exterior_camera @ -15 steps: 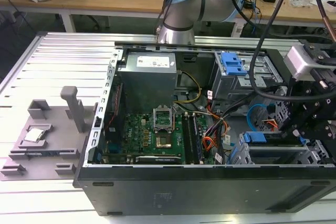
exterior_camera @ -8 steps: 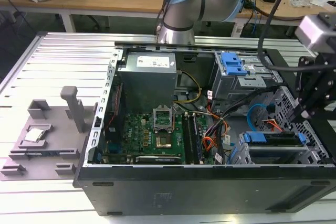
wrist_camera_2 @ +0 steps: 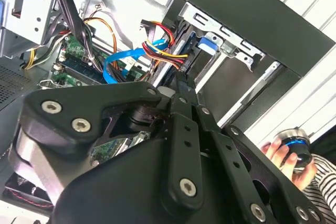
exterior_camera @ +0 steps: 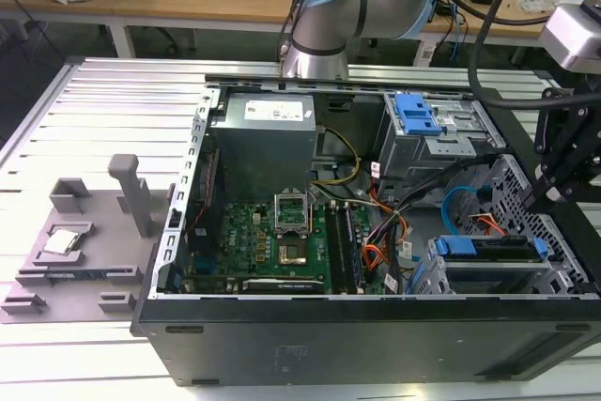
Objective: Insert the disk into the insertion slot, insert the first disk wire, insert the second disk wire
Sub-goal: 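Insert the second disk wire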
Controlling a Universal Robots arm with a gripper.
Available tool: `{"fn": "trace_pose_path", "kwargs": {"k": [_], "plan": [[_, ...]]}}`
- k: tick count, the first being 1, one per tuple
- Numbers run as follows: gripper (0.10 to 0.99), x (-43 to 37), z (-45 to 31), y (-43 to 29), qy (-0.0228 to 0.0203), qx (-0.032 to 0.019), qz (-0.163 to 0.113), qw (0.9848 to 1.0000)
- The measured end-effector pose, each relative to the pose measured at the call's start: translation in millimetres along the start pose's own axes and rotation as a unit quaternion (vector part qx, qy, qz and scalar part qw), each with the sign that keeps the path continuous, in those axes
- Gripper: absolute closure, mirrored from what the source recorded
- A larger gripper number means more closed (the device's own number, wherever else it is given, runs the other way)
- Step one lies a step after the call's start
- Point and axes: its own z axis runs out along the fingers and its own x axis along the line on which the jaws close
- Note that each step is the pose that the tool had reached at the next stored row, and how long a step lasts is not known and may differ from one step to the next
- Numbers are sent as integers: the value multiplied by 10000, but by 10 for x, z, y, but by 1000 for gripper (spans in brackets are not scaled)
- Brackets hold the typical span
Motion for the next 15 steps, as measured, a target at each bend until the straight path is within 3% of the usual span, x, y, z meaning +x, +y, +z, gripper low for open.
{"fn": "trace_pose_path", "kwargs": {"k": [2,4,7,10,15], "plan": [[980,0,-1,0,0,0,0,10000],[847,0,-3,0,0,0,0,10000],[847,-35,-2,13,4,0,-1,10000],[847,-220,16,109,7,0,-14,10000],[847,-241,87,299,17,-4,-203,9998]]}}
